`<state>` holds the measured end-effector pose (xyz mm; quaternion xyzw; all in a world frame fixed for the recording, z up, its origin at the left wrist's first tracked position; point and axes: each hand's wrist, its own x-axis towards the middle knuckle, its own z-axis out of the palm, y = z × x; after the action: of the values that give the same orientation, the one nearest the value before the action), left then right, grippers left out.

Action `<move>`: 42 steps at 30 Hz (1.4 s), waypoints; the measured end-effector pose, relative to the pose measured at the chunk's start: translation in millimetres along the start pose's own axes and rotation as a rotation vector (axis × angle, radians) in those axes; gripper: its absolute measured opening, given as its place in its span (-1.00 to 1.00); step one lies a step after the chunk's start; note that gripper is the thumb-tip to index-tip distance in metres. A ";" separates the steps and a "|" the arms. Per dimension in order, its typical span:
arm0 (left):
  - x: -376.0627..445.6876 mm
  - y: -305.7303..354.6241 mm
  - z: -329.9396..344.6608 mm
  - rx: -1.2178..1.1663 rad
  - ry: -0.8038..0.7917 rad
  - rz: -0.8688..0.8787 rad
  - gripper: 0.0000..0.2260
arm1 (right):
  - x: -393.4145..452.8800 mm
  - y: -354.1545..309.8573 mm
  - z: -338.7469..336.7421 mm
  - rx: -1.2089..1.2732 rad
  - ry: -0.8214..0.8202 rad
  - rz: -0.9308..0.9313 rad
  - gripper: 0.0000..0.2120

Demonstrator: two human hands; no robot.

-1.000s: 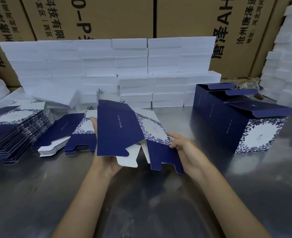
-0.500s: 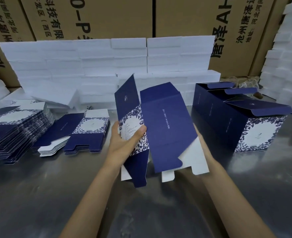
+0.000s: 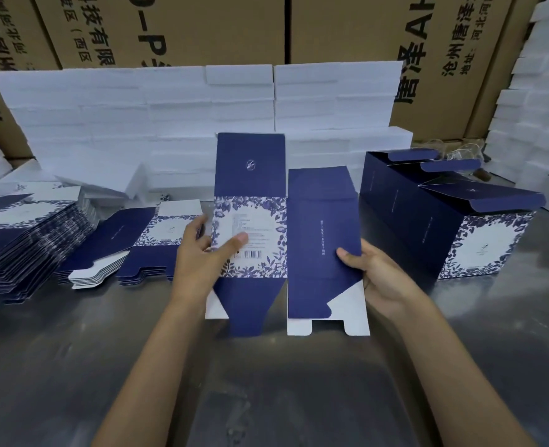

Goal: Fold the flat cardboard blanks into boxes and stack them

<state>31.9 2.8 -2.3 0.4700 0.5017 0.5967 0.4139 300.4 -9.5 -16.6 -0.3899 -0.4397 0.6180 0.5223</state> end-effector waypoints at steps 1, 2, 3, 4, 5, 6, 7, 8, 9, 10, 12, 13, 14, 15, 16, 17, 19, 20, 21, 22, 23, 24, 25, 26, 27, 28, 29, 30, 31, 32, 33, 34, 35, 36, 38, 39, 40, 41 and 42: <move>0.2 -0.2 -3.0 -0.069 -0.063 -0.044 -0.51 | -0.1 0.0 -1.3 0.016 0.002 -0.004 -0.68; 0.1 -0.5 -5.2 -0.099 -0.124 -0.089 -0.65 | -0.5 -0.4 -2.3 0.028 0.002 -0.004 -0.67; -0.3 -0.8 -6.7 -0.102 -0.174 -0.125 -0.73 | -1.3 -0.7 -3.2 0.038 -0.002 0.002 -0.66; -0.4 -1.2 -7.5 -0.091 -0.201 -0.138 -0.75 | -2.2 -1.1 -3.5 0.051 -0.008 0.016 -0.64; -0.5 -1.5 -7.8 -0.077 -0.213 -0.128 -0.74 | -2.4 -1.2 -4.1 0.064 -0.016 0.032 -0.63; -0.5 -1.2 -7.4 -0.066 -0.215 -0.104 -0.74 | -2.3 -1.0 -4.2 0.077 -0.021 0.047 -0.65; -0.6 -1.0 -7.3 -0.059 -0.218 -0.083 -0.75 | -2.1 -0.9 -4.1 0.082 -0.020 0.056 -0.68; -0.4 -0.8 -7.0 -0.062 -0.223 -0.071 -0.76 | -1.8 -0.5 -4.0 0.079 -0.020 0.060 -0.72; -0.1 -0.3 -6.9 -0.070 -0.228 -0.067 -0.78 | -1.6 0.2 -4.5 0.071 -0.022 0.060 -0.73; -0.4 0.3 -7.0 -0.073 -0.234 -0.070 -0.78 | -1.2 1.1 -5.2 0.058 -0.024 0.057 -0.71; 0.1 0.7 -6.5 -0.065 -0.239 -0.101 -0.78 | -0.9 1.7 -7.2 0.038 -0.022 0.046 -0.66; 0.1 1.2 -5.7 -0.065 -0.232 -0.126 -0.80 | -1.0 1.7 -8.7 0.039 -0.025 0.040 -0.65; -0.3 1.4 -4.8 -0.074 -0.213 -0.148 -0.83 | -1.1 1.5 -10.3 0.042 -0.031 0.036 -0.65; -0.5 1.0 -3.8 -0.078 -0.186 -0.161 -0.83 | -1.5 1.0 -11.2 0.040 -0.037 0.038 -0.66; -0.7 0.7 -3.6 -0.060 -0.153 -0.161 -0.78 | -2.0 0.4 -11.6 0.028 -0.045 0.050 -0.68; -0.2 -0.4 -4.2 -0.026 -0.124 -0.151 -0.73 | -2.5 -0.2 -11.1 0.006 -0.060 0.068 -0.70; 0.2 -2.0 -6.0 0.040 -0.087 -0.111 -0.67 | -2.8 0.3 -9.3 -0.031 -0.076 0.111 -0.71; -0.5 -2.2 -6.8 0.065 -0.088 -0.084 -0.66 | -2.7 0.9 -8.1 -0.032 -0.059 0.129 -0.73; -0.6 -3.0 -7.0 0.082 -0.096 -0.056 -0.67 | -2.6 1.4 -6.6 -0.024 -0.029 0.139 -0.73; -1.1 -3.7 -6.7 0.093 -0.104 -0.033 -0.67 | -1.9 1.9 -4.6 -0.013 -0.002 0.137 -0.71; -1.4 -4.5 -5.6 0.100 -0.109 -0.020 -0.66 | -1.3 2.3 -2.8 -0.005 0.021 0.126 -0.68; -2.4 -4.7 -4.1 0.103 -0.107 -0.022 -0.64 | -0.8 2.4 -0.8 -0.004 0.039 0.110 -0.67; -2.9 -4.9 -2.3 0.092 -0.100 -0.043 -0.61 | -0.5 2.1 0.7 -0.007 0.054 0.091 -0.67; -3.6 -4.5 -0.9 0.071 -0.093 -0.081 -0.58 | -0.4 1.8 1.4 -0.008 0.065 0.076 -0.67; -2.6 -5.1 -0.6 0.044 -0.095 -0.115 -0.58 | -0.8 1.3 1.6 -0.007 0.071 0.066 -0.68; -1.9 -4.3 -0.2 0.020 -0.092 -0.142 -0.63 | -1.4 0.6 1.5 -0.007 0.070 0.060 -0.70; -0.8 -3.6 -0.6 0.004 -0.077 -0.158 -0.66 | -2.5 0.0 1.3 -0.009 0.061 0.058 -0.71; -1.0 -1.4 0.0 -0.005 -0.054 -0.164 -0.65 | -3.3 -0.5 0.8 -0.009 0.045 0.061 -0.73; 0.1 -0.7 -0.4 0.008 -0.030 -0.153 -0.63 | -4.1 -0.3 0.1 -0.004 0.030 0.073 -0.73; 0.0 0.4 -0.4 0.030 -0.006 -0.132 -0.63 | -4.7 0.2 -0.1 0.014 0.023 0.094 -0.72; 0.6 -0.1 -1.0 0.050 0.001 -0.110 -0.63 | -4.8 0.8 0.3 0.039 0.028 0.116 -0.67; -0.1 0.1 -0.8 0.050 -0.002 -0.094 -0.64 | -4.2 1.4 0.9 0.054 0.045 0.130 -0.62; -0.4 -0.4 -0.7 0.045 -0.016 -0.083 -0.64 | -3.1 2.0 1.6 0.050 0.066 0.129 -0.59; -1.3 -0.7 -0.5 0.044 -0.027 -0.076 -0.64 | -1.8 2.5 2.5 0.032 0.080 0.113 -0.61; -1.3 -1.8 0.1 0.056 -0.038 -0.072 -0.64 | 0.3 2.5 3.2 0.003 0.091 0.059 -0.70; -0.6 -2.2 -0.4 0.051 -0.041 -0.077 -0.63 | 0.6 2.6 2.9 -0.002 0.095 0.037 -0.74; 0.2 -1.8 -0.4 0.041 -0.045 -0.089 -0.62 | 0.9 2.7 2.8 -0.004 0.096 0.022 -0.75; 1.7 -2.3 -1.0 0.038 -0.050 -0.109 -0.61 | 0.8 3.0 2.2 -0.003 0.095 0.009 -0.76; 2.2 -1.9 -0.9 0.040 -0.064 -0.130 -0.61 | 0.7 3.1 1.9 0.000 0.093 -0.003 -0.76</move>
<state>30.5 5.0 -3.9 0.4635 0.5297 0.5427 0.4583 297.5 -9.3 -19.0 -0.4175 -0.4153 0.5984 0.5433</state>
